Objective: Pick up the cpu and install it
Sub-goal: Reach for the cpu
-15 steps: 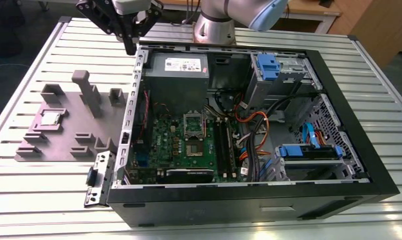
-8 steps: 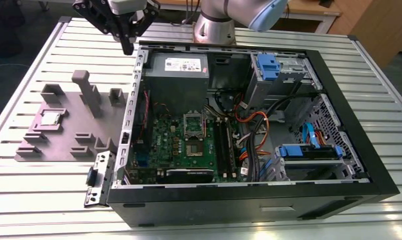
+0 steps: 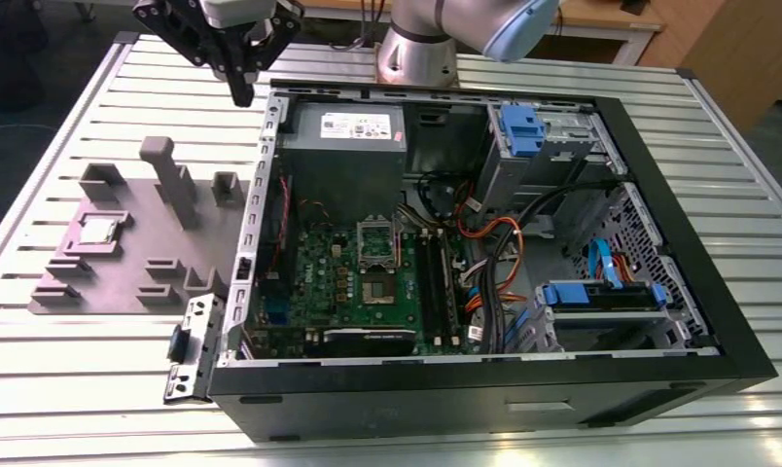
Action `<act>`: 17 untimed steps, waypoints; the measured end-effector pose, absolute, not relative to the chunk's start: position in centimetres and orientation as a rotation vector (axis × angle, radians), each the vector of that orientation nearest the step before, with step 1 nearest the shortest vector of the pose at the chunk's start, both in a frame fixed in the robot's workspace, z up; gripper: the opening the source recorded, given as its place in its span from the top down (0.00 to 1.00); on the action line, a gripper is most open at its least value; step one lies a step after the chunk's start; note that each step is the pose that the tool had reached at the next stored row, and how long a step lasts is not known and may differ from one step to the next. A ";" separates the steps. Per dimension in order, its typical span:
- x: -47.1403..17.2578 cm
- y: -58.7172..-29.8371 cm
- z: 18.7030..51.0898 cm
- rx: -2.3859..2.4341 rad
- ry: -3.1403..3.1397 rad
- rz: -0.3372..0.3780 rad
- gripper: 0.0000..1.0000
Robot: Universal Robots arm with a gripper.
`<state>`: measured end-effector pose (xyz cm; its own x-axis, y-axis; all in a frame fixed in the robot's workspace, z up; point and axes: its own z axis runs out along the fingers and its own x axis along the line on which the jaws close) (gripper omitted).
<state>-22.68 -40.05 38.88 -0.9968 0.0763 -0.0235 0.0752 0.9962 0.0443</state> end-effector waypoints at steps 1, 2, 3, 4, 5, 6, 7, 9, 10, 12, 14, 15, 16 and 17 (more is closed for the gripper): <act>-22.8 -40.0 38.9 0.118 3.113 0.068 0.89; -22.8 -40.1 38.9 0.118 3.113 0.068 0.89; -22.9 -40.1 38.9 0.118 3.113 0.068 0.89; -23.0 -40.1 38.9 0.118 3.113 0.068 0.89; -23.0 -40.0 38.9 0.118 3.113 0.068 0.89; -23.1 -40.1 38.9 0.118 3.113 0.068 0.89; -23.2 -40.1 38.9 0.118 3.113 0.068 0.89; -23.3 -40.1 38.9 0.118 3.113 0.068 0.89; -23.3 -40.1 38.9 0.118 3.113 0.068 0.89; -23.4 -40.1 38.9 0.118 3.113 0.068 0.89; -23.6 -40.1 38.9 0.118 3.113 0.068 0.89; -23.6 -40.1 38.9 0.118 3.113 0.068 0.89; -23.6 -40.0 38.9 0.118 3.113 0.068 0.89; -23.7 -40.0 38.9 0.118 3.113 0.068 0.89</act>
